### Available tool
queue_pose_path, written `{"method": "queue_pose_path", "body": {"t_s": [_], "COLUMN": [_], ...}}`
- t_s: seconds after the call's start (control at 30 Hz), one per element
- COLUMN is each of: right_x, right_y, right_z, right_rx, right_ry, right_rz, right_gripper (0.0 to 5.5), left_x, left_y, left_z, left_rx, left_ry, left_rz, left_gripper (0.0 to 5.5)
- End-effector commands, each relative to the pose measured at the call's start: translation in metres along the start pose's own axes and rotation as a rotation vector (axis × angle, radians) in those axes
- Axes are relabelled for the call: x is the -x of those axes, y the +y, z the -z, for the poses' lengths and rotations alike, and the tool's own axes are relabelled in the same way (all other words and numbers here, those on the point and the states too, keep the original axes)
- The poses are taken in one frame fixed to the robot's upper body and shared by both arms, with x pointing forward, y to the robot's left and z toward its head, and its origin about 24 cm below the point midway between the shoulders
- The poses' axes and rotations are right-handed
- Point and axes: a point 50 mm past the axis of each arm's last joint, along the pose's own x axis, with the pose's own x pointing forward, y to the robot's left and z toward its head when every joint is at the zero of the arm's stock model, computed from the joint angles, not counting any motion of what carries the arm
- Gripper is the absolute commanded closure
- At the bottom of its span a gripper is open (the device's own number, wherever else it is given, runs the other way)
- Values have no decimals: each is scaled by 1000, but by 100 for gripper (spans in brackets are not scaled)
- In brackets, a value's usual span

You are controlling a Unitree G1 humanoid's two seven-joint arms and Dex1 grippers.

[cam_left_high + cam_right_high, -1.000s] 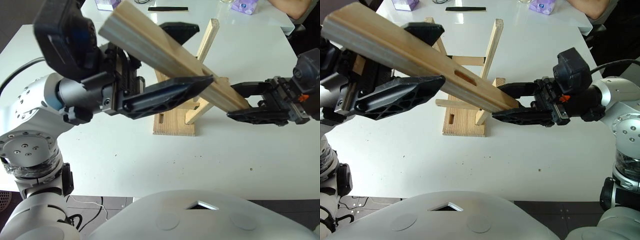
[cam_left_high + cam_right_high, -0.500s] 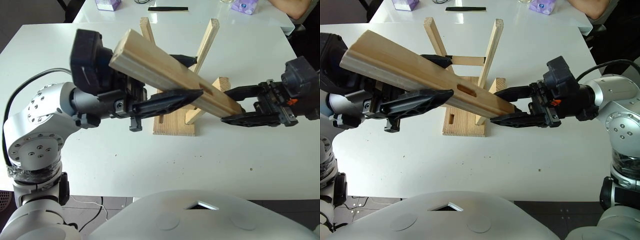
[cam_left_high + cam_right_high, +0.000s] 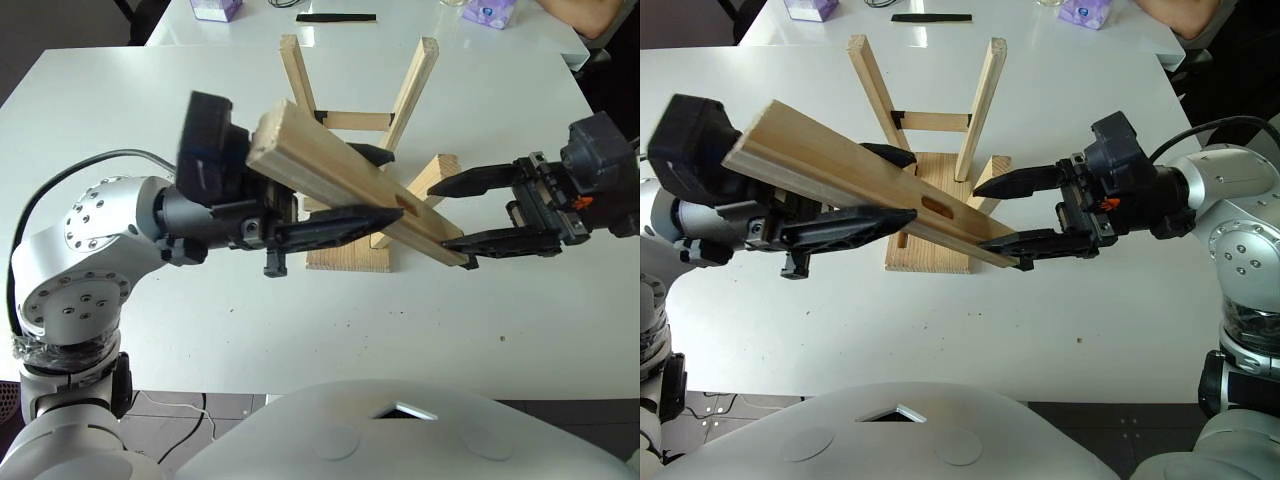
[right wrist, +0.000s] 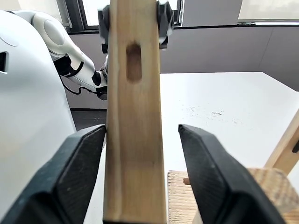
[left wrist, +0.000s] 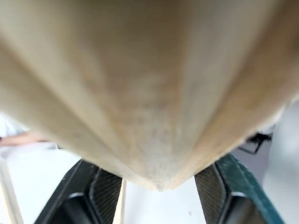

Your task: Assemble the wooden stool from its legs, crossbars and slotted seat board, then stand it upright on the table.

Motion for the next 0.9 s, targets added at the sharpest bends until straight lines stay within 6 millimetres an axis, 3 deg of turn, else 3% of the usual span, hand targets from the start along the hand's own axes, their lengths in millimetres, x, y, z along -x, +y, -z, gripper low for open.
{"method": "queue_pose_path", "body": {"t_s": [0.03,0.23,0.33,0.4,0.53,0.67,0.77,0.9], "right_x": [10,36,50,54,54,53,46,40], "right_y": [-1,2,2,-1,-8,-12,-15,-16], "right_z": [-10,-29,-34,-30,-17,-5,17,28], "right_rx": [23,5,8,1,-17,-25,-31,-35], "right_ry": [-36,-192,-242,-247,-220,-173,-57,-39], "right_rz": [38,120,193,231,266,295,303,290], "right_gripper": [267,267,267,267,267,267,267,267], "left_x": [8,35,62,85,114,130,127,119], "left_y": [-6,-34,-25,-8,14,30,32,41], "left_z": [-28,-71,-102,-103,-73,-17,24,39], "left_rx": [-60,-127,-253,-315,-336,-293,-231,-231], "left_ry": [-72,-76,-36,56,261,478,518,476], "left_rz": [-6,-41,-204,-347,-442,-425,-366,-331], "left_gripper": [344,344,344,345,345,345,345,345]}}
